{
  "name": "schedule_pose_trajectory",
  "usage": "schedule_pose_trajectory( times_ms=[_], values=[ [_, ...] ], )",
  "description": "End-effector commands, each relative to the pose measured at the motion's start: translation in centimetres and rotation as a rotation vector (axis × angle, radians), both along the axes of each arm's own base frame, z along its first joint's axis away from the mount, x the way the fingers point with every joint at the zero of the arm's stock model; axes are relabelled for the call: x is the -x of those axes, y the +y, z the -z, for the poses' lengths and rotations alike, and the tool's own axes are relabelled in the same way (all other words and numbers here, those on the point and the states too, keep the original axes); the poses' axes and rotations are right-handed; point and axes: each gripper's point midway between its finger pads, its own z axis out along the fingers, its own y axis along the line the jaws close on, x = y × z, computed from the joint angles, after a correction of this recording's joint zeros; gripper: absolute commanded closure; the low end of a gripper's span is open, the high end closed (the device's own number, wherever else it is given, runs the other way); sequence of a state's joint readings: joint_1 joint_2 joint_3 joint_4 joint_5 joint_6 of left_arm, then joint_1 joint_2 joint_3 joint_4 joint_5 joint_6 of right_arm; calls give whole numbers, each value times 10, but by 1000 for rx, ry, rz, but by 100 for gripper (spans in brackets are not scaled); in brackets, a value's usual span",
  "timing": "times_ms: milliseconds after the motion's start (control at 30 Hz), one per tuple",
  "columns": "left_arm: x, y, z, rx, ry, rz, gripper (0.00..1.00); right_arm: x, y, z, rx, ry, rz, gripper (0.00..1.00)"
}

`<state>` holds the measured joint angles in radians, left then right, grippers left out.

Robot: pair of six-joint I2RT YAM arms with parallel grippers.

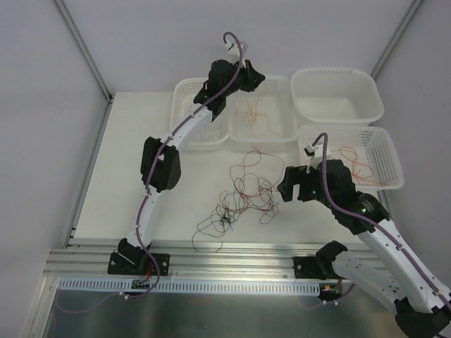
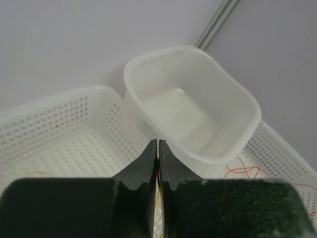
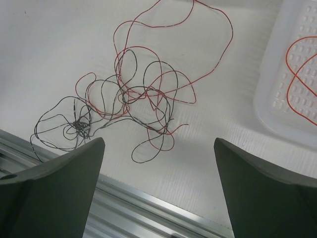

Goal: Untangle the cables

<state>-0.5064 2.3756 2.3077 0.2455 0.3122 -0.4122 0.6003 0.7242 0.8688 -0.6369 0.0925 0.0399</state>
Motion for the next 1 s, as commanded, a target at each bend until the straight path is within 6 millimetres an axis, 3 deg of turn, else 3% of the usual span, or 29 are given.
schedule_pose_trajectory(
  times_ms=[0, 33, 67, 133, 167, 200, 233, 267, 300, 367, 400, 433, 467, 500, 533, 567, 600, 633, 667, 700, 733, 767, 833, 867, 900, 933, 967],
  values=[
    [-1, -9, -4, 46, -33, -3, 93, -2, -4, 5, 25, -6, 10, 3],
    [-5, -8, 7, 35, -14, -18, 73, -1, -5, 8, 33, -1, 15, 3],
    [-7, -7, 13, 21, -6, -34, 60, -1, -6, 9, 36, 1, 18, 3],
    [-7, -2, 16, -1, 14, -47, 42, 0, -7, 10, 36, 1, 16, 3],
    [-4, 0, 15, -10, 15, -46, 26, 1, -7, 11, 36, 5, 14, 3],
    [-1, 1, 13, -19, 16, -43, 21, 1, -6, 10, 35, 4, 10, 3],
    [8, 7, -12, -7, -13, -46, 14, 2, -5, 11, 32, 7, 4, 3],
    [12, 11, -7, -26, -3, -51, 6, 1, -4, 11, 35, 12, 2, 3],
    [23, 19, -33, -17, -34, -60, 2, 2, -4, 12, 40, 18, -4, 3],
    [33, 28, -32, -52, -17, -71, 1, 1, -2, 15, 49, 36, -12, 3],
    [47, 37, -58, -40, -44, -74, 1, 1, 0, 15, 48, 40, -21, 3],
    [56, 41, -59, -49, -30, -70, 1, 1, 2, 16, 51, 51, -28, 3],
    [63, 44, -41, -75, 11, -67, 1, 0, 3, 19, 55, 67, -28, 3],
    [71, 48, -39, -84, 29, -66, 1, 1, 4, 19, 57, 76, -32, 3],
    [87, 57, -56, -74, 24, -68, 1, 0, 4, 20, 57, 83, -28, 3],
    [99, 61, -27, -115, 99, -60, 1, 0, 5, 21, 59, 91, -31, 3],
    [108, 65, -20, -127, 126, -59, 1, -1, 7, 22, 63, 100, -30, 2],
    [126, 73, -31, -112, 128, -54, 1, -2, 8, 22, 60, 106, -28, 2],
    [139, 78, 4, -155, 206, -48, 1, -3, 8, 23, 62, 116, -21, 2],
    [152, 79, 13, -167, 231, -31, 1, -4, 9, 25, 66, 129, -18, 1],
    [169, 86, 5, -159, 231, -23, 1, -5, 10, 26, 66, 136, -16, 1],
    [183, 90, 37, -196, 296, -13, 1, -6, 11, 26, 62, 140, -10, 1],
    [213, 95, 48, -221, 339, 17, 1, -10, 15, 30, 64, 155, -14, 1],
    [228, 98, 75, -256, 393, 27, 1, -12, 17, 31, 63, 156, -19, 1],
    [245, 99, 80, -270, 413, 47, 1, -13, 20, 31, 63, 164, -29, 3],
    [260, 103, 104, -296, 467, 56, 1, -16, 23, 33, 71, 179, -34, 3],
    [270, 104, 114, -308, 495, 62, 1, -18, 25, 34, 79, 182, -43, 4]
  ],
)
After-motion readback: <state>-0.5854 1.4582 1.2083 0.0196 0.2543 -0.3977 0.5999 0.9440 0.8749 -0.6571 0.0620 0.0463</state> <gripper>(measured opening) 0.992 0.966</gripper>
